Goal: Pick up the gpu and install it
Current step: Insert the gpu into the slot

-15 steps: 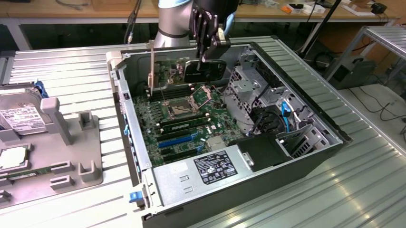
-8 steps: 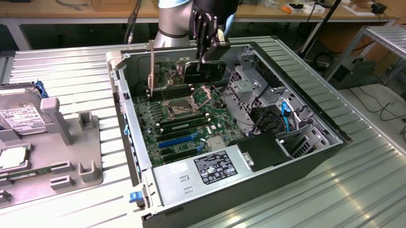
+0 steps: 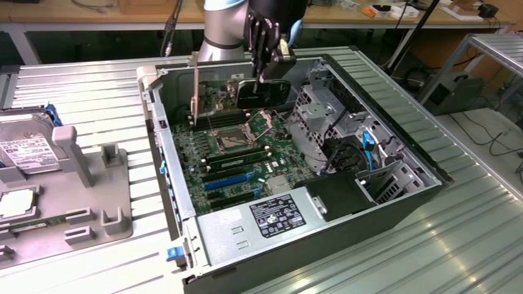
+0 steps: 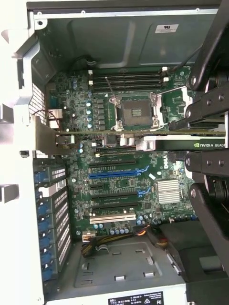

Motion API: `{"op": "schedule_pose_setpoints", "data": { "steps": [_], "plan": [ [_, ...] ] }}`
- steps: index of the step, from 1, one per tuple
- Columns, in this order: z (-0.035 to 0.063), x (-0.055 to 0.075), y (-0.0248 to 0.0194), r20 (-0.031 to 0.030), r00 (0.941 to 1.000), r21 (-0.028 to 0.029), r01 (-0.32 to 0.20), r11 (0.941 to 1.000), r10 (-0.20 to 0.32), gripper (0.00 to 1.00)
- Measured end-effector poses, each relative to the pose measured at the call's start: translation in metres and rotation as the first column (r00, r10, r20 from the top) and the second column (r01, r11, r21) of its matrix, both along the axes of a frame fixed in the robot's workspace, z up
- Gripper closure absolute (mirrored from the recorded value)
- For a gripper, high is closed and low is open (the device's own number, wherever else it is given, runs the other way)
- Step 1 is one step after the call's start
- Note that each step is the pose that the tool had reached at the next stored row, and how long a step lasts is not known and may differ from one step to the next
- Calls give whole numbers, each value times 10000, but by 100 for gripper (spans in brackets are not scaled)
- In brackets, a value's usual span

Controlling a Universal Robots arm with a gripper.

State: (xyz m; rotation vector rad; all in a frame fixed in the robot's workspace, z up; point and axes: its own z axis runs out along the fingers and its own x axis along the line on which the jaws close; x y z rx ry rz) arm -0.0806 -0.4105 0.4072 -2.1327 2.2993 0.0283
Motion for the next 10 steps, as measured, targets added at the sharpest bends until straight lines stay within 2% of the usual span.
{"op": "schedule_pose_setpoints", "data": {
  "steps": [10],
  "plan": [
    [-30,0,0,1,10000,1,0,10000,0,73]
  ]
}}
